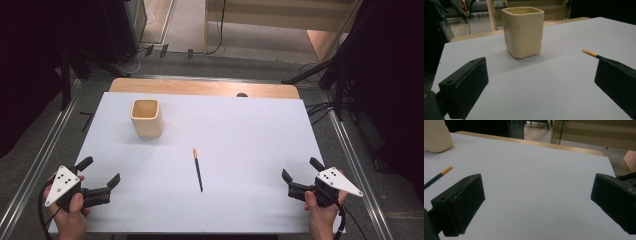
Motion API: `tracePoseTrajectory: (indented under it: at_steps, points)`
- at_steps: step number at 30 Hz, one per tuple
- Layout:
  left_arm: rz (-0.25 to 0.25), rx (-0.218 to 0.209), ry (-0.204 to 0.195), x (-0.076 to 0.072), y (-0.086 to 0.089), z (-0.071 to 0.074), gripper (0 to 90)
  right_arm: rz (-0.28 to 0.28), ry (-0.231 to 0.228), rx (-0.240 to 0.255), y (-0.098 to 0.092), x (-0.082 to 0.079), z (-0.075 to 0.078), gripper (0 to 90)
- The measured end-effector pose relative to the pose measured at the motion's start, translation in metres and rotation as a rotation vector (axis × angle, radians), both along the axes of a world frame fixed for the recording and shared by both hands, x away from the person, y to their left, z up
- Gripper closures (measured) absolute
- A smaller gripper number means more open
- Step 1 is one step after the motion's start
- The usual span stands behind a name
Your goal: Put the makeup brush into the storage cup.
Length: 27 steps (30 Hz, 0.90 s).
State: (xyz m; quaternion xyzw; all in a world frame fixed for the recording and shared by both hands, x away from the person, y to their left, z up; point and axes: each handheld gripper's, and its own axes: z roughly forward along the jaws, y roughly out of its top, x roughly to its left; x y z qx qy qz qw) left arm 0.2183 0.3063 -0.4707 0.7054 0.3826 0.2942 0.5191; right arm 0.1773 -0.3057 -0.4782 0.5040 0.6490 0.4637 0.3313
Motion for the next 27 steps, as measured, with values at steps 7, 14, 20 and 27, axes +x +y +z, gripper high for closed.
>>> tracePoseTrajectory:
  at_steps: [7, 14, 20, 27]
  points:
    - [-0.007, 0.004, 0.002, -0.001, -0.002, 0.000, 0.0, 0.007, 0.009, -0.004, 0.004, 0.002, 0.003, 0.0]
    - [-0.010, 0.000, 0.008, 0.000, -0.004, 0.000, 0.0, 0.042, 0.014, -0.005, 0.012, 0.009, 0.011, 0.0]
    - [-0.014, -0.003, 0.006, 0.001, -0.006, 0.000, 0.0, 0.078, 0.023, -0.007, 0.025, 0.018, 0.018, 0.0]
    - [-0.016, 0.003, 0.007, 0.001, -0.007, 0.000, 0.0, 0.124, 0.046, -0.020, 0.047, 0.029, 0.022, 0.0]
